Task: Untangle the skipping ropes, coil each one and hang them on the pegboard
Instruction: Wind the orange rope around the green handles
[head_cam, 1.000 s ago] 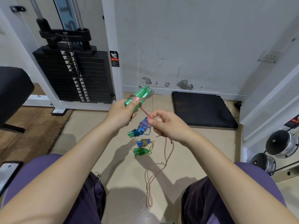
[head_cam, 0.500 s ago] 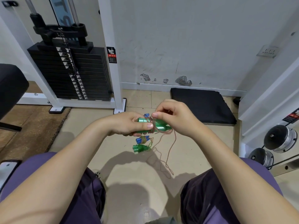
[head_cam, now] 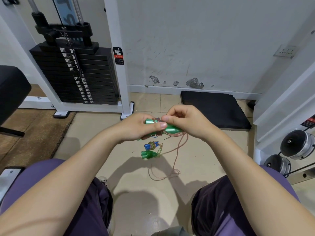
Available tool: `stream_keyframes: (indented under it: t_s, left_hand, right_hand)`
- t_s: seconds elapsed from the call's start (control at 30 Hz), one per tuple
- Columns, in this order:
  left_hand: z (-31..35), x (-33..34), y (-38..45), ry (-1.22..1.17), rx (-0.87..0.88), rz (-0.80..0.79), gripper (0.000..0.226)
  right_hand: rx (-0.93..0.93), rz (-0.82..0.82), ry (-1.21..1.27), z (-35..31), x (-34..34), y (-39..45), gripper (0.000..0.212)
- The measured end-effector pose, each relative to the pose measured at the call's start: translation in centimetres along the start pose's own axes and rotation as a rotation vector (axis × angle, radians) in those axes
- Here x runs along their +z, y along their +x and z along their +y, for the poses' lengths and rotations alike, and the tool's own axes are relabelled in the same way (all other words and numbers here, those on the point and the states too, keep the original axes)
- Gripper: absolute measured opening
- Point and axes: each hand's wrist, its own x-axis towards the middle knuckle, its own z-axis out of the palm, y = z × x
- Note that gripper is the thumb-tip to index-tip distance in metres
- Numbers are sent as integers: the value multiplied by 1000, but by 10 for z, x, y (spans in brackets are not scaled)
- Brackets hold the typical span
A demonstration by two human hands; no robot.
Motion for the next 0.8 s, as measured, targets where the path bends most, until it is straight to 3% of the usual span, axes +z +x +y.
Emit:
stream_keyframes:
  t_s: [0.07,0.2,0.3,0.43,0.63,0.8]
  left_hand:
    - [-1,-2,1,3,12,50,33]
    - [-5,1,3,19,-11,115,44]
    - [-9,-7,5,38,-49,174,52]
    - [-13,-21,2,51,-89,126,65]
    - [-20,-27,3,7,-104,263,51]
    - [-23,-26,6,-46,-126,358,45]
  right_hand:
    - [48,-1,28,3,-7,2,25]
    - [109,-59,69,10,-13,5,14]
    - [173,-92,99,14,-21,3,20]
    - [205,-114,135,17,-32,0,17]
    - [159,-58,135,19,-34,-4,6]
    - [123,136,277,21,-34,-5,11]
